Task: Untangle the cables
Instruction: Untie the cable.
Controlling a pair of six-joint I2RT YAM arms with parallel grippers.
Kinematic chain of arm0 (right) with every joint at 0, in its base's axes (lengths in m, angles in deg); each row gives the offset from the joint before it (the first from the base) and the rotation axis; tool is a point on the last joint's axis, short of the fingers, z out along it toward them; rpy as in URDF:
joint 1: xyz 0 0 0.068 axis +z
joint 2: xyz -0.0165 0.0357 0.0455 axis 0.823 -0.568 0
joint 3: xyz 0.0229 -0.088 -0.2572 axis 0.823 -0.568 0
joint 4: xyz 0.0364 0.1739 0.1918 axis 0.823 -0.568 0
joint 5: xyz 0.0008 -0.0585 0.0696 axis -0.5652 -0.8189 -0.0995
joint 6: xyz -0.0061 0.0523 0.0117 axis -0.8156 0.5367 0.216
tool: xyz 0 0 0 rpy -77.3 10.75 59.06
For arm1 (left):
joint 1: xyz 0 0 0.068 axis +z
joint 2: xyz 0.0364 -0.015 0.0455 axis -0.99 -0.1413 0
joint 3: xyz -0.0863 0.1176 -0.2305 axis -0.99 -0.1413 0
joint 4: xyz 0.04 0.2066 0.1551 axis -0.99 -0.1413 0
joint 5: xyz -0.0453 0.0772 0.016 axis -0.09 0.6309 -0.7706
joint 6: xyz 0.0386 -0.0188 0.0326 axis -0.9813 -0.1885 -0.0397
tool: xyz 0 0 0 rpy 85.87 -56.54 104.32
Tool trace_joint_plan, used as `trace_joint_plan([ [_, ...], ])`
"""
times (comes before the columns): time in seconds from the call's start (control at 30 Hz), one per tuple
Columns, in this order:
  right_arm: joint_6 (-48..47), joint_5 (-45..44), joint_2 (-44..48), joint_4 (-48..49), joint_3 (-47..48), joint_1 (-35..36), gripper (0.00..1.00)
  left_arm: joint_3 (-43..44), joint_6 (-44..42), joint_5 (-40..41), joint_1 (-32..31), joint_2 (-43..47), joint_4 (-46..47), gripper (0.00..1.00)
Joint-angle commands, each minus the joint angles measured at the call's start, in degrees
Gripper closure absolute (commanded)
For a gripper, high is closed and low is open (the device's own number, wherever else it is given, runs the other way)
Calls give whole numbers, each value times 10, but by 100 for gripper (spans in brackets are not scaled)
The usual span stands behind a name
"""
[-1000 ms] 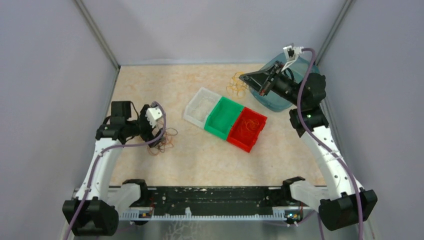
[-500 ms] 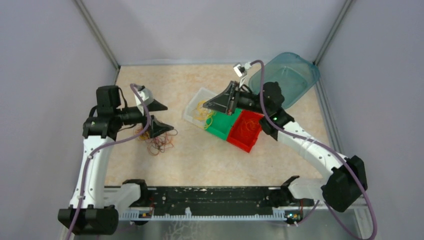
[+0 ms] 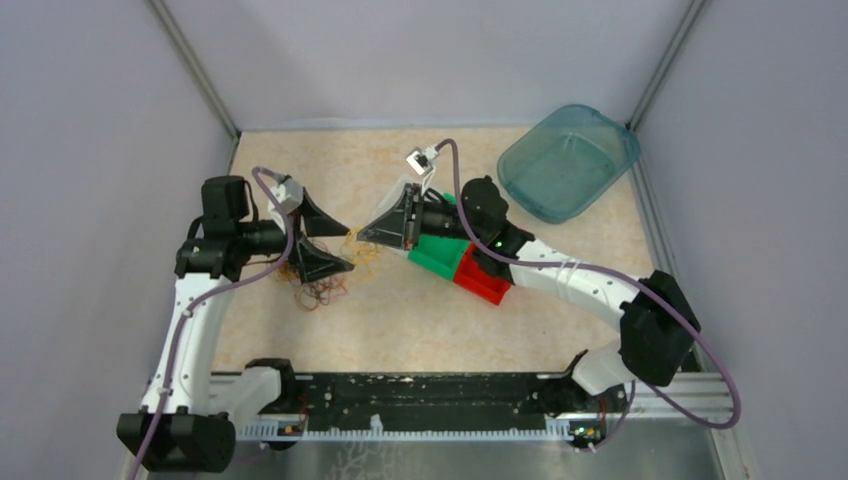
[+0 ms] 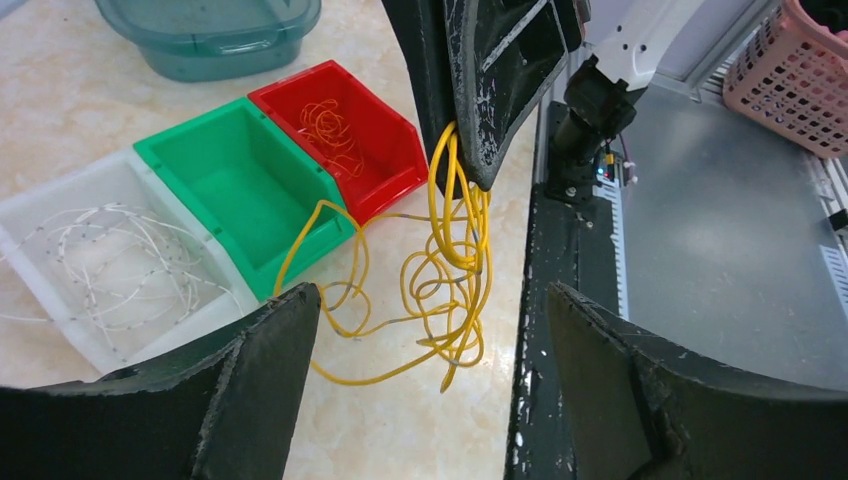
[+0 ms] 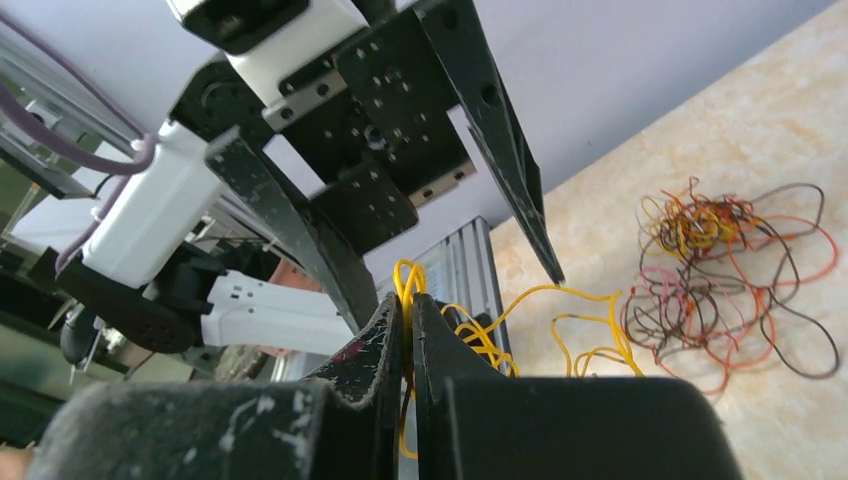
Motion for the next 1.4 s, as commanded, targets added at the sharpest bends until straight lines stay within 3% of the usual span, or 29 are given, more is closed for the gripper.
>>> trace_joint_plan([
  [0.0, -5, -22, -10, 70, 41, 21, 96, -22, 3, -34, -6, 11, 16, 13],
  [0.13, -1, -28, -21, 80, 33, 26, 94, -31, 1, -28, -7, 9, 24, 26],
  [0.2, -6, -31, -17, 76, 25, 26, 93, -31, -1, -14, -8, 7, 25, 41],
  [0.37, -14, -33, 14, 66, -3, -2, 87, -20, -36, 29, -8, -1, 7, 91],
  [0.43, -9, -26, 26, 66, -20, -21, 84, -17, -47, 50, -8, -3, 5, 99],
  [0.57, 1, -10, 40, 68, -49, -55, 82, -10, -51, 93, -8, -10, 19, 100],
  [0.73, 5, -5, 51, 72, -78, -82, 87, 15, -43, 105, -8, -41, 44, 100],
  [0.9, -26, -10, 42, 64, -81, -77, 68, 78, -25, 87, -17, -90, 42, 100],
  [1.1, -176, -75, 39, 26, -70, -31, 47, 139, 19, 69, -35, -114, 52, 100],
  [1.17, -187, -99, 32, 44, -74, -29, 31, 154, 35, 62, -39, -118, 55, 100],
  [1.23, -193, -125, 23, 83, -88, -25, 4, 164, 50, 52, -43, -118, 56, 100],
  [1.37, -219, -169, -12, 90, -65, -3, 2, 169, 77, 49, -50, -109, 63, 100],
])
